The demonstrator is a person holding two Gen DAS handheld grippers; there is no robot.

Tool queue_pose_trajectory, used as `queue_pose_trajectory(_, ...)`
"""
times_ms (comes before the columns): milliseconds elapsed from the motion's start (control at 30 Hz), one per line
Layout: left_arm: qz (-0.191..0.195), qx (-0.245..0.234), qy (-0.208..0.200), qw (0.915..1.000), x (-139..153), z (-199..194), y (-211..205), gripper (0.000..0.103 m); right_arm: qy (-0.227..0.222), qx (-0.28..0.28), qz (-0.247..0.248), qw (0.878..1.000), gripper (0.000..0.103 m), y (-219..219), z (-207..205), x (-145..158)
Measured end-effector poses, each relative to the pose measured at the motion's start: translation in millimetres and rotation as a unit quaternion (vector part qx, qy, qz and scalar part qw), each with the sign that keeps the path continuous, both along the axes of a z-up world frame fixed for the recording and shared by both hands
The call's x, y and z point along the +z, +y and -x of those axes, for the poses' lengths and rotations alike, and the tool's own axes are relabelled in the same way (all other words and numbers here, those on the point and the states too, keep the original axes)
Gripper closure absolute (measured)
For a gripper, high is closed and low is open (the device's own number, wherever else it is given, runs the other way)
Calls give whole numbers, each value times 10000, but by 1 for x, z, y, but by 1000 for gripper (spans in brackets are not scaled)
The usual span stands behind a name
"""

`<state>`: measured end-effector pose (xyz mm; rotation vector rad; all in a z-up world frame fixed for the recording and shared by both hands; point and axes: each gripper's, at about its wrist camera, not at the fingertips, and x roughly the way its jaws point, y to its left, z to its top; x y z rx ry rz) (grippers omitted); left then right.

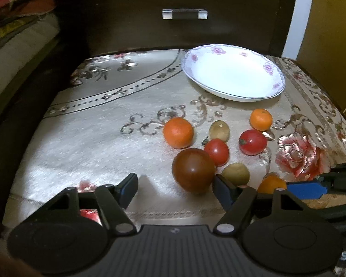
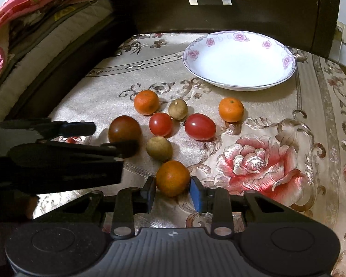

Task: Organize fruits
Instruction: 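Grasp the orange tangerine with the right gripper while the left gripper grasps the large dark tomato, then carry both fruits to the white bowl while the right gripper releases the tangerine inside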

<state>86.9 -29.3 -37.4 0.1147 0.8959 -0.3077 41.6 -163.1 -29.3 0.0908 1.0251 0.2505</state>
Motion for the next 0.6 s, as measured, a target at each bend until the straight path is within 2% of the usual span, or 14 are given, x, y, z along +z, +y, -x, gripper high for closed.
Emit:
queue_pose_trajectory(100, 211, -58, 98, 9997, -1, -5, -1, 43, 19, -17, -42, 10000, 74, -1, 0, 0)
queue_pose_trajectory(233, 237, -139, 145, 9995, -2, -12, -6, 53, 55, -44, -120, 9999, 74, -2, -1, 1)
queue_pose_trajectory(600, 221, -54, 231, 9995, 3, -7, 2, 57, 31, -171, -136, 9998, 74, -7, -1, 7)
